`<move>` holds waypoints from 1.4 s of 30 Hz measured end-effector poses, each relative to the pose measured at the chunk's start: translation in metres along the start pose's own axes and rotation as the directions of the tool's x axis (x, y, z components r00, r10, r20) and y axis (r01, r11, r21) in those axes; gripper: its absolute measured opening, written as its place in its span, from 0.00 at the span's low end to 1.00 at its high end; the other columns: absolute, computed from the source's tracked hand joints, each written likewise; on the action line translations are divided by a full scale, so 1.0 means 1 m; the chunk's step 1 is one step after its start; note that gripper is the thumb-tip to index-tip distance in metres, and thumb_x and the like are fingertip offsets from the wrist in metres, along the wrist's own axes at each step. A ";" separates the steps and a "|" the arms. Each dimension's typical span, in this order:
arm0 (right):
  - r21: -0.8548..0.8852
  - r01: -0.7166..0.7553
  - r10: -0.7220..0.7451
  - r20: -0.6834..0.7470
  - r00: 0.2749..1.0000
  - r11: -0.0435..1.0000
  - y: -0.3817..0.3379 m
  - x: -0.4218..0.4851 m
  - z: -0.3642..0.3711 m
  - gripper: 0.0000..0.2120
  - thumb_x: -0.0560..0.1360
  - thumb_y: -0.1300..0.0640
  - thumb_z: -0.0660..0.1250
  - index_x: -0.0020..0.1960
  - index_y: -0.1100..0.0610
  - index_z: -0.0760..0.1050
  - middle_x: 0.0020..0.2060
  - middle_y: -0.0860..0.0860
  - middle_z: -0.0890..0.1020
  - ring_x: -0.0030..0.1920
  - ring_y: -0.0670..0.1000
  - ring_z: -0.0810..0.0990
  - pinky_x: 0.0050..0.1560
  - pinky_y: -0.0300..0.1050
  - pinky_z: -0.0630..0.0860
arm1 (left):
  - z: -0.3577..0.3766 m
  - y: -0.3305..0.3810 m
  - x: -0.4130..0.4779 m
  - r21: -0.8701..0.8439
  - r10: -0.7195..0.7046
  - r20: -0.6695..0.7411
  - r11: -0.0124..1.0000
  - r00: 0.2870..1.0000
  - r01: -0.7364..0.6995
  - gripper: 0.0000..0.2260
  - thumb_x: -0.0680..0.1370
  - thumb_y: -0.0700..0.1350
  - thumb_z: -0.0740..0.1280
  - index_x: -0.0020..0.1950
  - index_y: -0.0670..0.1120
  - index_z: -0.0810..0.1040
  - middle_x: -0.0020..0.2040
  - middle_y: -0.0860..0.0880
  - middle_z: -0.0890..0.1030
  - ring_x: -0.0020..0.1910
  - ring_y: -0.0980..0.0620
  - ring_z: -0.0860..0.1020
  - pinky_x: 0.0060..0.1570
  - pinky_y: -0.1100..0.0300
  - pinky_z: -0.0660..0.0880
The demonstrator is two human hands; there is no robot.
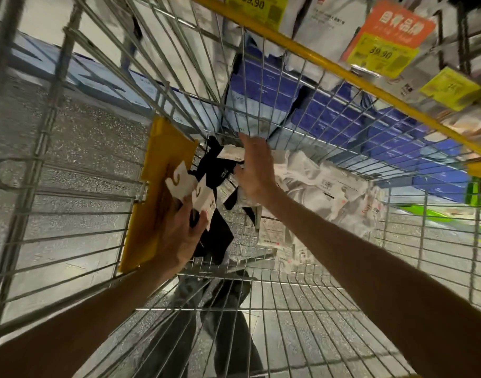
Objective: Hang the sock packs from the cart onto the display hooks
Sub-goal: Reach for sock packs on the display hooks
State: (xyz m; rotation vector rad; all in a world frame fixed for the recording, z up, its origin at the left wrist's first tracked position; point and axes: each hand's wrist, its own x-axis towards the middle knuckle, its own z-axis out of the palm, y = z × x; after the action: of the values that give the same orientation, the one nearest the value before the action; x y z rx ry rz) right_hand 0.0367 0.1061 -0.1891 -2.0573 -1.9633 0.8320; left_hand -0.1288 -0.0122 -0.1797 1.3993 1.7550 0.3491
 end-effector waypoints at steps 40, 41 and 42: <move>0.134 0.367 -0.379 0.081 0.922 0.921 -0.189 -0.270 -0.635 0.15 0.68 0.56 0.79 0.49 0.55 0.77 0.46 0.40 0.78 0.42 0.36 0.77 0.43 0.26 0.71 | -0.320 0.501 -0.205 -0.250 0.601 0.183 0.794 0.778 -0.555 0.15 0.71 0.51 0.72 0.51 0.42 0.83 0.48 0.40 0.81 0.46 0.48 0.79 0.43 0.58 0.76; 0.202 0.385 -0.392 -0.004 0.920 0.901 -0.192 -0.280 -0.652 0.14 0.68 0.57 0.79 0.49 0.53 0.77 0.47 0.41 0.78 0.44 0.36 0.78 0.45 0.28 0.72 | -0.326 0.520 -0.220 -0.302 0.597 0.152 0.787 0.788 -0.538 0.07 0.74 0.45 0.70 0.44 0.42 0.84 0.42 0.41 0.80 0.41 0.48 0.77 0.37 0.61 0.74; 0.240 0.421 -0.411 -0.093 0.907 0.875 -0.194 -0.288 -0.666 0.14 0.67 0.56 0.80 0.48 0.53 0.78 0.48 0.43 0.80 0.46 0.38 0.80 0.45 0.31 0.75 | -0.331 0.535 -0.231 -0.358 0.592 0.131 0.776 0.795 -0.519 0.11 0.77 0.40 0.68 0.35 0.46 0.84 0.37 0.46 0.80 0.37 0.50 0.77 0.33 0.64 0.73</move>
State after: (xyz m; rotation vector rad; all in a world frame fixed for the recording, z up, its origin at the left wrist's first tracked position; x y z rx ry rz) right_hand 0.2129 0.0146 0.5350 -1.4218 -2.0437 0.8797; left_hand -0.0153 0.0513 0.4772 1.6342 0.9999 0.7113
